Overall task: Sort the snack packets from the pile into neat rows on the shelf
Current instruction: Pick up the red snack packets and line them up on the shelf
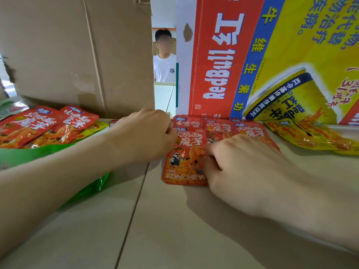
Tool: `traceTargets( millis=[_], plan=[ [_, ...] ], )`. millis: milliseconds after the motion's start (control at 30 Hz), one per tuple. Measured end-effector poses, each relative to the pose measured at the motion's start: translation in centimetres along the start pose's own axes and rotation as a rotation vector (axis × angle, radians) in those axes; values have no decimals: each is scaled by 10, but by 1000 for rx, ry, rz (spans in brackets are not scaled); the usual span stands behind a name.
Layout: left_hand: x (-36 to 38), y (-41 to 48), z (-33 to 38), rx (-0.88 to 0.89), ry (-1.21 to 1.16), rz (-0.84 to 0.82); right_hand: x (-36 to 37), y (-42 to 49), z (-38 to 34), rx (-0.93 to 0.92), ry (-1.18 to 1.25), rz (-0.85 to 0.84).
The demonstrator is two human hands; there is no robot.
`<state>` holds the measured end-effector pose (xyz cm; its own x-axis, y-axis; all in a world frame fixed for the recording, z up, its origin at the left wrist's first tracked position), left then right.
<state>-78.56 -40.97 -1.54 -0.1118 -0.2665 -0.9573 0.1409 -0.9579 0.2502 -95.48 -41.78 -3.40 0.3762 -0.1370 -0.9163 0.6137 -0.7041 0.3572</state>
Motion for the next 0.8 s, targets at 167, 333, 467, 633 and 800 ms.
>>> traceTargets(
  millis=[167,333,467,633,800],
  plan=[
    [1,1,-2,7,-6,-5,-6,0,-5,-31,-37,-47],
    [1,0,2,23,28,-15,-14,-1,-18,-30,-3,-82],
    [-1,1,4,41,18,1,-24,-4,-29,-36,-36,-131],
    [-6,-1,3,45,-27,36,-35,-6,-36,-33,-60,-182],
    [5,3,0,36,0,-25,-31,-4,-33,-34,-54,-182]
  ],
)
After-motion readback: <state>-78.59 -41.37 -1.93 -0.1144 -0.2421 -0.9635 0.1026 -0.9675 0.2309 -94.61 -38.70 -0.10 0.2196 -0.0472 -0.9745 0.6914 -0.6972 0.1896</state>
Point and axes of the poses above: each hand's wrist, its own y-axis towards the middle knuckle, its own x-axis out of the palm, z = x × y, the point moved 5 cm from there along y, towards the middle knuckle, and after that the axes turned 2 degrees about z, right-handed, at the moved point
